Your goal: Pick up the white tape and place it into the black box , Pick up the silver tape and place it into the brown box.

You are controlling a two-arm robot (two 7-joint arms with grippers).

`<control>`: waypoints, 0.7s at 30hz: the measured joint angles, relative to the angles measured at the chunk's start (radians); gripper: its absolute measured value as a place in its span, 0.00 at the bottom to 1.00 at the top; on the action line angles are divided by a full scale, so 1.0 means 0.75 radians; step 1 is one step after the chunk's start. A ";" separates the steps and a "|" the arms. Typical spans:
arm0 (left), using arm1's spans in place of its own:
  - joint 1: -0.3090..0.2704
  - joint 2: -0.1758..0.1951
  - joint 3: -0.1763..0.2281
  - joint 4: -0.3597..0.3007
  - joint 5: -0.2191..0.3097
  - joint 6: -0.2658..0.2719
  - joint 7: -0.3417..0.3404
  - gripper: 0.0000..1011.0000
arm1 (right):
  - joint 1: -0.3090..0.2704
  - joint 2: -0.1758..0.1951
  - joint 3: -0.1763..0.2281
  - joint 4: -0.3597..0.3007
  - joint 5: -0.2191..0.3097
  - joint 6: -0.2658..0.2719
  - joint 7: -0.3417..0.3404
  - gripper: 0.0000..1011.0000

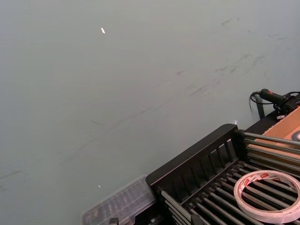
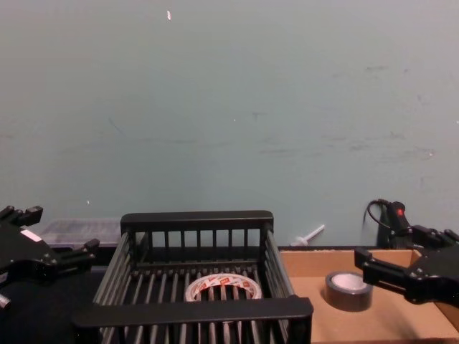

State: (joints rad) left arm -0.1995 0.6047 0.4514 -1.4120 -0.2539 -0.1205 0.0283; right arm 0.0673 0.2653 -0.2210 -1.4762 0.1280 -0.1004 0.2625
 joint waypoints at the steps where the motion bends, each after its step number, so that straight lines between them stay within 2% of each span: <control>1: 0.000 0.000 0.000 0.000 0.000 0.000 0.000 0.99 | 0.000 0.000 0.000 0.000 0.000 0.000 0.000 0.99; 21: 0.000 0.000 0.000 0.000 0.000 0.000 0.000 0.99 | 0.000 0.000 0.000 -0.001 0.000 -0.002 0.000 0.99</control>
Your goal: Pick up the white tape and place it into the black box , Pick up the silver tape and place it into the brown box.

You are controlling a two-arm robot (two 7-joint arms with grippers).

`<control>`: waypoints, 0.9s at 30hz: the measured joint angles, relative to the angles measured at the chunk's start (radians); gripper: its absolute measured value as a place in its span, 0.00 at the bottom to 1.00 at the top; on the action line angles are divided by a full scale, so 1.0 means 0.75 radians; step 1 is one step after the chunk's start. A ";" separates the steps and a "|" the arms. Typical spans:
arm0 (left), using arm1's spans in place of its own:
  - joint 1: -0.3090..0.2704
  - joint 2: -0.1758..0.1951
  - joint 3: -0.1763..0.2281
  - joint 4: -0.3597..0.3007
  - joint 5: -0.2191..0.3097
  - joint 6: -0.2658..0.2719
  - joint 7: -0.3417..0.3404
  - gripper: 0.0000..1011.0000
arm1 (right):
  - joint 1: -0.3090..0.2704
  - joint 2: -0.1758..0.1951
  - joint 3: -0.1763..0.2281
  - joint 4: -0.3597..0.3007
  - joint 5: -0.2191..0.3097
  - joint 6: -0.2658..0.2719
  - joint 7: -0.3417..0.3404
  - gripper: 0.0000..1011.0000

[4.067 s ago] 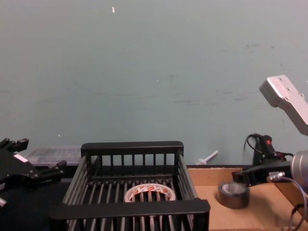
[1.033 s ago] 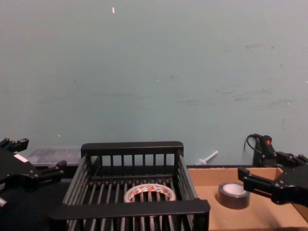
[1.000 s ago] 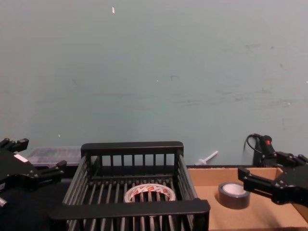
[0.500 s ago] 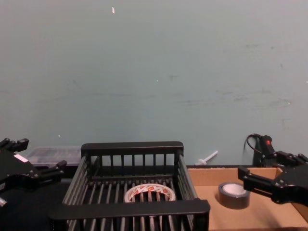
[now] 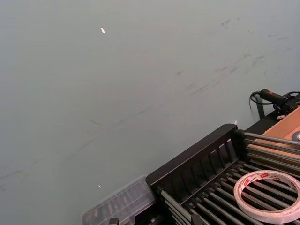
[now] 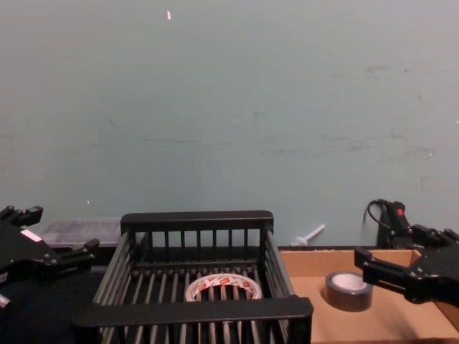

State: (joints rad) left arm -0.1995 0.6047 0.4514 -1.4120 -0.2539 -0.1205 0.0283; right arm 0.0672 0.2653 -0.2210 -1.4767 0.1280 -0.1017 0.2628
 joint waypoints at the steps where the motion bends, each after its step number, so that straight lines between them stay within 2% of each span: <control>1: 0.000 0.000 0.000 0.000 0.000 0.000 0.000 0.99 | 0.000 0.000 0.000 0.000 0.000 0.000 0.000 0.99; 27: 0.000 0.000 0.000 0.000 0.000 0.000 0.000 0.99 | 0.000 0.000 0.000 0.000 0.000 0.000 0.000 0.99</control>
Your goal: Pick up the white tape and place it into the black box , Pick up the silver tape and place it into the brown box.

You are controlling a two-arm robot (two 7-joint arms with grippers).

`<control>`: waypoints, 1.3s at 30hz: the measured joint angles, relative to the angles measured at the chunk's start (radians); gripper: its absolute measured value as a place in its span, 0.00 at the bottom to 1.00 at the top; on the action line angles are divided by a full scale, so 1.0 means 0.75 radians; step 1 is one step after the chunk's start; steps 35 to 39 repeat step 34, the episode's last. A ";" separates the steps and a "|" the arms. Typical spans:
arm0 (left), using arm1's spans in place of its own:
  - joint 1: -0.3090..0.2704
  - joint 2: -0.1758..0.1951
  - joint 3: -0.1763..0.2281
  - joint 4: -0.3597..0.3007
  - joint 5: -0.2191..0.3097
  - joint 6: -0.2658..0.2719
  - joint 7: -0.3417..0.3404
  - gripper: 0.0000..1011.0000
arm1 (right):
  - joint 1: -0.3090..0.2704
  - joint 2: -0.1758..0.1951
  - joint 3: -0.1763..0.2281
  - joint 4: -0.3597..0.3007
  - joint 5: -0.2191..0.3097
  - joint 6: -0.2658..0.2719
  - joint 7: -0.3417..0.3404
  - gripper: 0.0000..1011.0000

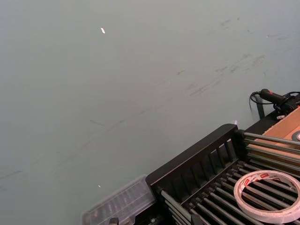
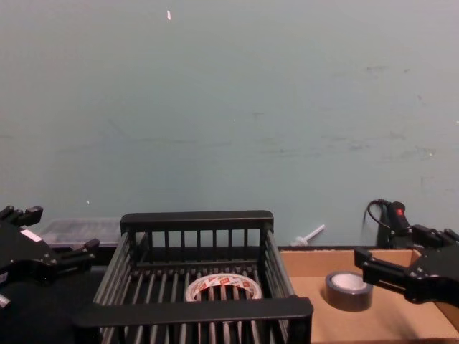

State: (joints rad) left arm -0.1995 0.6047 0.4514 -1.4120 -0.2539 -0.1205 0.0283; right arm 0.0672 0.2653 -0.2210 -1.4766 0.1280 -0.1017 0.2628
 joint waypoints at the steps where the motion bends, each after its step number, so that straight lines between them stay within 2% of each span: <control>1: 0.000 0.000 0.000 0.000 0.000 0.000 0.000 0.99 | 0.000 0.000 0.000 0.000 0.000 0.000 0.000 0.99; 39: 0.000 0.000 0.000 0.000 0.000 0.000 0.000 0.99 | 0.000 0.000 0.000 0.000 0.000 0.000 0.000 0.99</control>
